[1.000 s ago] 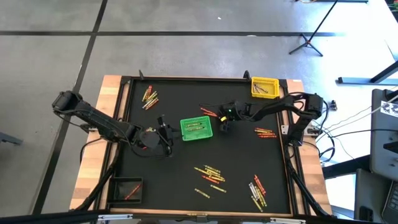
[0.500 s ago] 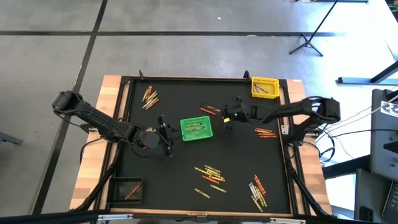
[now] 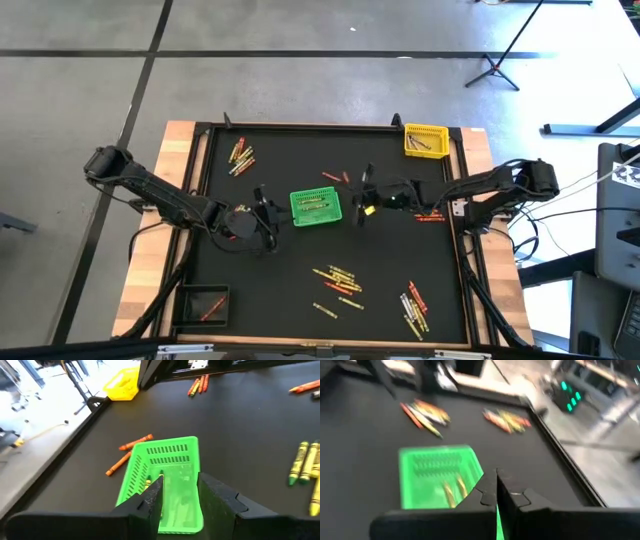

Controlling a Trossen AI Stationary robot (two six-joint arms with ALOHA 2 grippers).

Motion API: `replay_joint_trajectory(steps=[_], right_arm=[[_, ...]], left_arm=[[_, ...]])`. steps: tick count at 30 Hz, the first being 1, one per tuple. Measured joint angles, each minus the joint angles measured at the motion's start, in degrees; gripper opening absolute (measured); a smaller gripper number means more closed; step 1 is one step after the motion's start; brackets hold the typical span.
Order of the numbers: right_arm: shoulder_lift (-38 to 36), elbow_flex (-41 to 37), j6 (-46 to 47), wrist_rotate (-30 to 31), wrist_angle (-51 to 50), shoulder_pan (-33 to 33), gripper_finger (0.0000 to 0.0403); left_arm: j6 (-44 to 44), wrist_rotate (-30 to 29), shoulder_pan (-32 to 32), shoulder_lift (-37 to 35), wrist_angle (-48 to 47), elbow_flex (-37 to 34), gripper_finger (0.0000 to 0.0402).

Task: Sort crayons
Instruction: Put the orange crayon into the black bin

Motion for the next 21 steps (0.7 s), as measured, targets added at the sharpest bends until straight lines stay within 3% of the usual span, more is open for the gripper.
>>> replay_joint_trajectory(steps=[6,11,16,21], right_arm=[[-0.02,0.04,0.74,5.44,-3.86,0.62,0.0001],[0.0,0.04,9.45,17.07,-13.02,-2.14,0.0008],[0.0,0.04,22.09,23.76,-27.81,-9.64,0.0077],[0.0,0.03,30.92,19.39,-40.41,-21.12,0.0156]], left_arm=[[-0.6,1.73,0.02,0.0,0.0,0.0,0.0106],[-0.62,1.73,0.02,0.03,-0.02,0.0,0.0106],[-0.72,1.51,0.04,0.04,-0.02,0.0,0.0106],[-1.19,1.5,0.04,0.04,-0.02,0.0,0.0106]])
